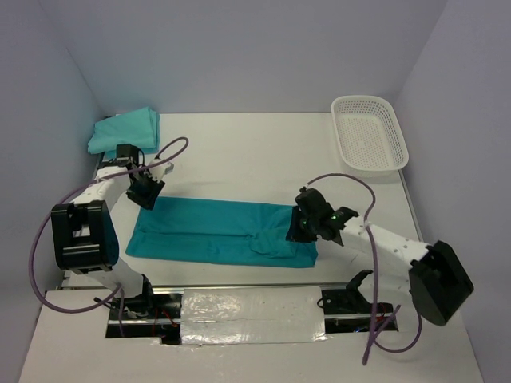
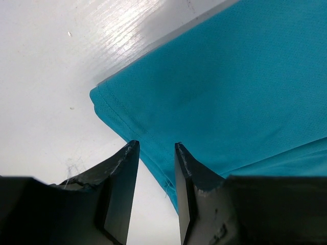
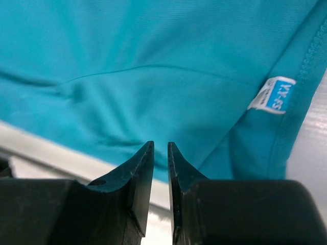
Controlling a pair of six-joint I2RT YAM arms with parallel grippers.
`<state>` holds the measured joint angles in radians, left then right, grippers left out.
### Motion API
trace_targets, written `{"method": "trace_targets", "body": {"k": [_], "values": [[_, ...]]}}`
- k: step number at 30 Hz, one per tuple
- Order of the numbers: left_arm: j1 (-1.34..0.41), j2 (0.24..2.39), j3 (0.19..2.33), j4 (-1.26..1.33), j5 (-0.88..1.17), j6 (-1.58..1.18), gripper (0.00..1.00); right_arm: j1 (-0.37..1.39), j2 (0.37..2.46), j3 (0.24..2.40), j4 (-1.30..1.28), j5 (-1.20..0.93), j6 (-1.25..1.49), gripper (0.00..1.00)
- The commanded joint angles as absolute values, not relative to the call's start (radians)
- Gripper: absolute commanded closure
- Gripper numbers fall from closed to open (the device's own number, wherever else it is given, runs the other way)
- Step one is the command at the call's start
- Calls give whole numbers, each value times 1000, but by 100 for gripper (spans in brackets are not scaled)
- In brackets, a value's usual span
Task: Fold and stack the t-shirts
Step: Fold the other side of the tshirt into a rectangle
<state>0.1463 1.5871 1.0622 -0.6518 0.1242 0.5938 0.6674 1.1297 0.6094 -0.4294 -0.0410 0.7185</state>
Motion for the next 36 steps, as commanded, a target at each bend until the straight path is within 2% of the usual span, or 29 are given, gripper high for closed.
{"method": "trace_targets", "body": {"k": [1,5,11,18,26,31,32,35,36], "values": [[150,1601,1112,-661,133,574,54,644,1248,646,-385,-71,677,75],[152,1583,1101,-657,126,580,54,650,1318,628,-374,-86,663,80],[150,1575,1071,-644,123,577,54,692,1187,523,-354,-103,709,86],[150,1588,1074,-644,126,572,54,764,1054,492,-436,-34,739,87],[155,1600,1078,-641,107,577,54,781,1078,410,-388,-86,752,89],[170,1600,1078,-635,100,572,54,781,1080,426,-478,-38,770,89],[178,1601,1083,-643,104,571,53,778,1053,440,-491,-29,770,88],[181,1594,1107,-663,138,557,51,736,997,532,-520,-21,743,76],[183,1583,1117,-663,158,551,50,715,994,561,-537,-35,732,64]]}}
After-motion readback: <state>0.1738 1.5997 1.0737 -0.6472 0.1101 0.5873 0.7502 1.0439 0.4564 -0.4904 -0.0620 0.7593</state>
